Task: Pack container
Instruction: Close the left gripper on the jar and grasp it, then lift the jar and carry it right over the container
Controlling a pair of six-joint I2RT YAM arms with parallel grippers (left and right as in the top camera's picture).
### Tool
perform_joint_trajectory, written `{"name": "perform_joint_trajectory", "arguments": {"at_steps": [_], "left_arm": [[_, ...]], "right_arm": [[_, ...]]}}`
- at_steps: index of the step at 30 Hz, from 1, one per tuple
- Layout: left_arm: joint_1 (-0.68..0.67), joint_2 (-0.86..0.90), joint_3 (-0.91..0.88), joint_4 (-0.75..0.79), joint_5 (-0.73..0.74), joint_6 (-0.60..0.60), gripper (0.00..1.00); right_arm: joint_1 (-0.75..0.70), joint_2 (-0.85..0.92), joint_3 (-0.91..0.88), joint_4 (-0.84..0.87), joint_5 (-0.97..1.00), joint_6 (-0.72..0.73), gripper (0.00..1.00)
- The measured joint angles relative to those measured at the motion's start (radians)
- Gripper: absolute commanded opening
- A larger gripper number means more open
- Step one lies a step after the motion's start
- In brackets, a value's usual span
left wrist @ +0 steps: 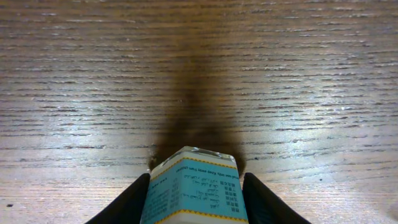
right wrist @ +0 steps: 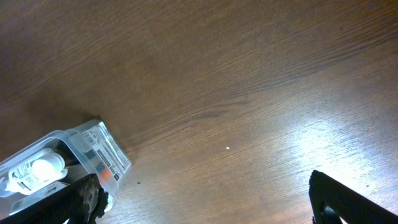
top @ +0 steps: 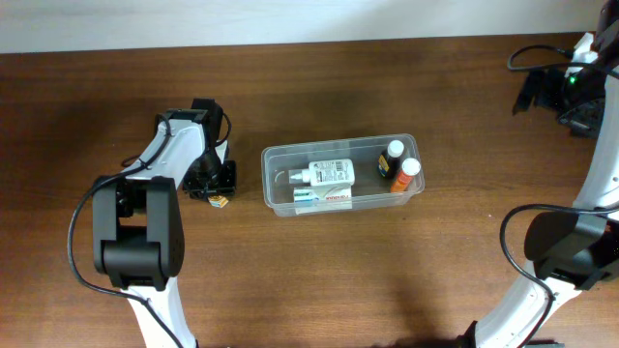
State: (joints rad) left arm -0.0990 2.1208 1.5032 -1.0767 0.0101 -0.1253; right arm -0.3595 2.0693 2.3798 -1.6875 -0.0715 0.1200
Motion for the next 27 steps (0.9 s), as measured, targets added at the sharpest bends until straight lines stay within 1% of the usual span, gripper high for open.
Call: {"name": "perform_joint_trajectory", "arguments": {"at_steps": [8,17,27], "left_arm": [[0.0,0.0,0.0,-0.001,0.0,0.0,0.41],[0.0,0.0,0.0,-0.005,0.0,0.0,0.42],[0.0,0.0,0.05,-0.076,0.0,0.0,0.41]], "right_arm": [[0.0,0.0,0.0,0.0,0.0,0.0,0.98],[0.0,0.0,0.0,0.0,0.0,0.0,0.98],[0.0,0.0,0.0,0.0,0.0,0.0,0.98]]}}
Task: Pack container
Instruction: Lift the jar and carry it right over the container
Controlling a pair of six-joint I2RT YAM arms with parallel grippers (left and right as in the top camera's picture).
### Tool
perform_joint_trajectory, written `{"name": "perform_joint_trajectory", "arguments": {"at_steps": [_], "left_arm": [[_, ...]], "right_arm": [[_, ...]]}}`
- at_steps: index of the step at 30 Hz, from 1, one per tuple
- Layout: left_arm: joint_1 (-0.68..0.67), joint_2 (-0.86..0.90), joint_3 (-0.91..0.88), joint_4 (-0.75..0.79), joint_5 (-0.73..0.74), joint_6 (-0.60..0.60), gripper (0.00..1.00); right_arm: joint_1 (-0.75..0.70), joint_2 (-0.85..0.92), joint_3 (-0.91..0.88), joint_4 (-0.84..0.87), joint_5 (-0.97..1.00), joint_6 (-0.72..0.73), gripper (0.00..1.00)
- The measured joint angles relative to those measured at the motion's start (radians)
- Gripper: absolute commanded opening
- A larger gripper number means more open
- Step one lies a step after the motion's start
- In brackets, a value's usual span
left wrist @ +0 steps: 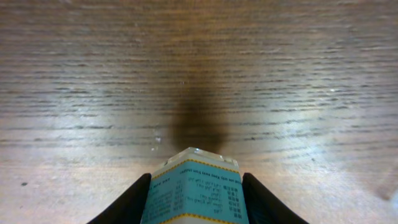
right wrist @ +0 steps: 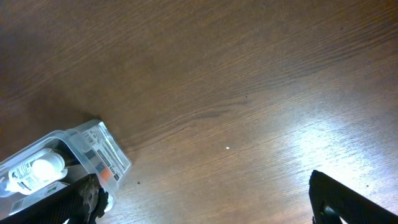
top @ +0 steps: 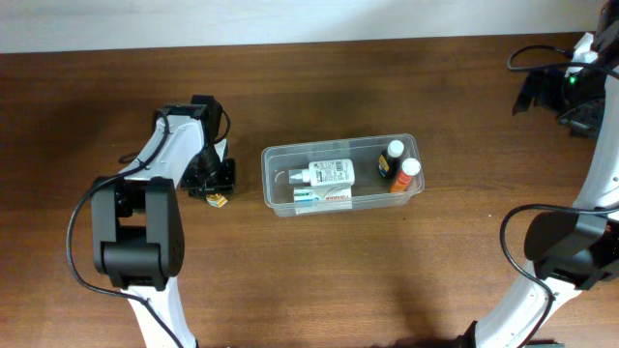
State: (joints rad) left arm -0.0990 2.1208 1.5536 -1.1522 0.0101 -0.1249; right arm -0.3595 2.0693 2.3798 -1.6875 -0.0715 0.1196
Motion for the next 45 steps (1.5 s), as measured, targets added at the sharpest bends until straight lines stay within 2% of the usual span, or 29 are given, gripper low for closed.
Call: {"name": "perform_joint_trajectory", "arguments": {"at_steps": [8,22,30,40,45], "left_arm": [[0.0,0.0,0.117,-0.061,0.0,0.0,0.41],[-0.021,0.004,0.573,-0.289,0.016,0.0,0.4],[-0.187,0.004,0.633,-0.287,0.047,0.0,0.4],[-0.427,0.004,0.633,-0.175,0.066,-0.026,0.41],[-0.489,0.004,0.633,-0.14,0.066,-0.054,0.41]], "right_arm": [[0.0,0.0,0.0,0.0,0.0,0.0,0.98],[0.0,0.0,0.0,0.0,0.0,0.0,0.98],[0.0,0.0,0.0,0.0,0.0,0.0,0.98],[0.0,0.0,0.0,0.0,0.0,0.0,0.98],[0.0,0.0,0.0,0.0,0.0,0.0,0.98]]}}
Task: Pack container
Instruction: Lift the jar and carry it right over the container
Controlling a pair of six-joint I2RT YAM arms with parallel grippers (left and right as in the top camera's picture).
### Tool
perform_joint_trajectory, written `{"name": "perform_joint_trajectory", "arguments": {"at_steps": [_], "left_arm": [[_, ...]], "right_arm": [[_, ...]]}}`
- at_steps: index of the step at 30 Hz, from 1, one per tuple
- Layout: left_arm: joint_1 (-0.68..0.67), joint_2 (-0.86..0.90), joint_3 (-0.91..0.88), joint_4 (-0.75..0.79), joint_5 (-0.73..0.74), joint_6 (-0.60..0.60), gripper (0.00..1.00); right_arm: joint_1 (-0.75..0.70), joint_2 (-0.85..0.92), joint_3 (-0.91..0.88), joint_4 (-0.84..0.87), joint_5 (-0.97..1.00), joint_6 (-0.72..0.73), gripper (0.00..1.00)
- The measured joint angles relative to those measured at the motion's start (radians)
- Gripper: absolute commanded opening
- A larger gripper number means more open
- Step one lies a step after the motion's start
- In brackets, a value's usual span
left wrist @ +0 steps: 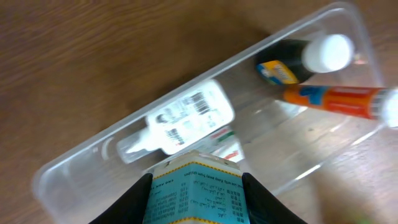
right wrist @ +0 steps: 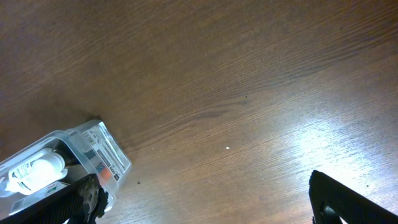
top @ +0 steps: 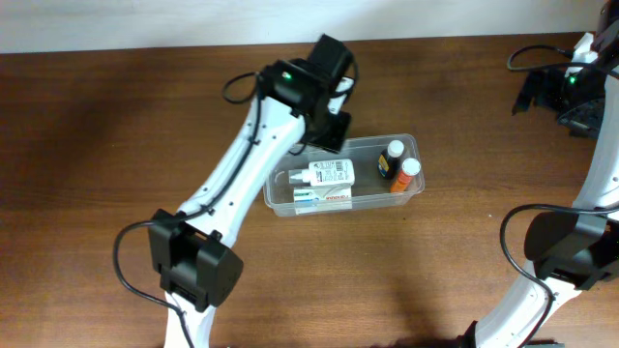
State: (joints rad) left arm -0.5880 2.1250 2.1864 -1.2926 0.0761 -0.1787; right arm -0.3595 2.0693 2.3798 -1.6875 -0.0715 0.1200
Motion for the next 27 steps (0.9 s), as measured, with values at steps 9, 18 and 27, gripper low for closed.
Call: {"name": "perform_joint_trajectory", "arguments": {"at_steps": [9,18,27], "left_arm": [[-0.067,0.0,0.0,0.05,0.0,-0.06,0.41],[-0.077,0.077,0.002,0.057,0.003,-0.108,0.41],[-0.082,0.165,0.002,0.094,0.025,-0.132,0.41]], "right_arm": [[0.0,0.0,0.0,0.0,0.0,0.0,0.98],[0.0,0.0,0.0,0.0,0.0,0.0,0.98],[0.0,0.0,0.0,0.0,0.0,0.0,0.98]]}}
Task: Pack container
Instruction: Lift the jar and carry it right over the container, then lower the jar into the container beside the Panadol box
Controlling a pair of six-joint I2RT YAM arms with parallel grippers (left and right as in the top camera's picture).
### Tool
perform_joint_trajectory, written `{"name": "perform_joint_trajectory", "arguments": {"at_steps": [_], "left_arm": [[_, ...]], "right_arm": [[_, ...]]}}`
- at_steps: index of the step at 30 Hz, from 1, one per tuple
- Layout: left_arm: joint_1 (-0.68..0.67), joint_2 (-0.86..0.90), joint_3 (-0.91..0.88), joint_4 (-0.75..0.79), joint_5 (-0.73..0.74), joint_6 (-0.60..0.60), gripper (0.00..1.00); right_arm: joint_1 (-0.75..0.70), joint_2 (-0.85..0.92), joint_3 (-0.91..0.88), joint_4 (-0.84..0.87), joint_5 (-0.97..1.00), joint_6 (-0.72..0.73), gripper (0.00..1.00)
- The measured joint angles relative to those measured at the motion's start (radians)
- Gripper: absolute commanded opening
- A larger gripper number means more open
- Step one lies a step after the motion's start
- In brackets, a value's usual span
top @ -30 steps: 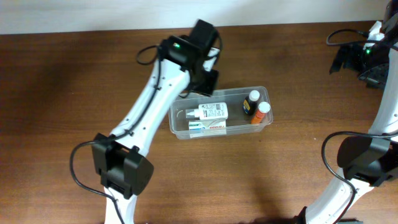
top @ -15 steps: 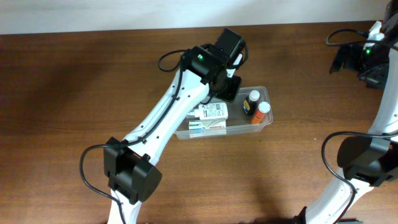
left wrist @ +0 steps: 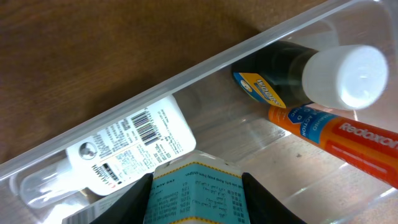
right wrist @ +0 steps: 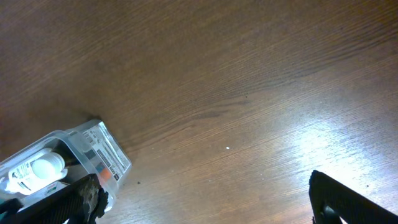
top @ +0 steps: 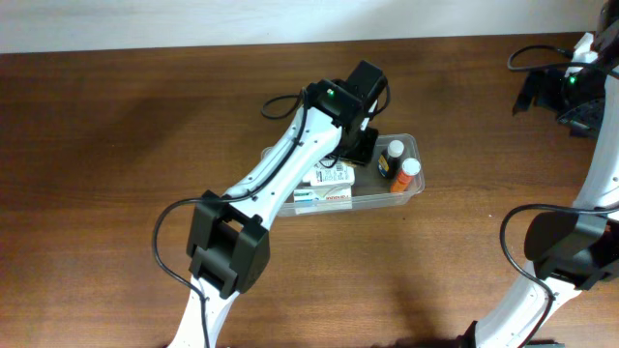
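A clear plastic container (top: 411, 192) lies mid-table. Inside lie a white bottle with a barcode label (left wrist: 134, 146), a flat white-green box (top: 324, 197), a dark bottle with a white cap (left wrist: 311, 68) and an orange tube (left wrist: 339, 134). My left gripper (left wrist: 196, 205) is shut on a small teal box (left wrist: 196, 190) with a yellow border, held low over the container's middle, between the white bottle and the dark bottle. My right gripper (right wrist: 205, 202) stands open high at the far right, nothing between its fingers (right wrist: 348, 199).
The brown wooden table (top: 116, 145) spreads around the container. Black cables and equipment (top: 551, 87) sit at the back right corner. The right arm's base (top: 571, 246) stands at the right edge.
My left gripper, still shut on the teal box, has moved right and lower, from over the container's back left part down to its middle. The right arm has not moved.
My left gripper was shut on the teal box on the table left of the container. Then the box was raised slightly there. Later it hung over the container's back left, and now it is low inside the container's middle. The right arm stayed still.
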State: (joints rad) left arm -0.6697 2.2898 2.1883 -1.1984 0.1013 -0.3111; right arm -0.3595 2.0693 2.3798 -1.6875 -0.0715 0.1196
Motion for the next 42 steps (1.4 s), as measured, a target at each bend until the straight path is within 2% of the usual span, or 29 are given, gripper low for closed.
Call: {"name": "perform_joint_trajectory", "arguments": {"at_steps": [21,42], "left_arm": [[-0.046,0.058,0.0,0.036,0.02,-0.004,0.41],[-0.047,0.151,0.002,-0.018,0.026,-0.005,0.41]], "right_arm": [[0.0,0.0,0.0,0.0,0.0,0.0,0.98],[0.0,0.0,0.0,0.0,0.0,0.0,0.98]]}}
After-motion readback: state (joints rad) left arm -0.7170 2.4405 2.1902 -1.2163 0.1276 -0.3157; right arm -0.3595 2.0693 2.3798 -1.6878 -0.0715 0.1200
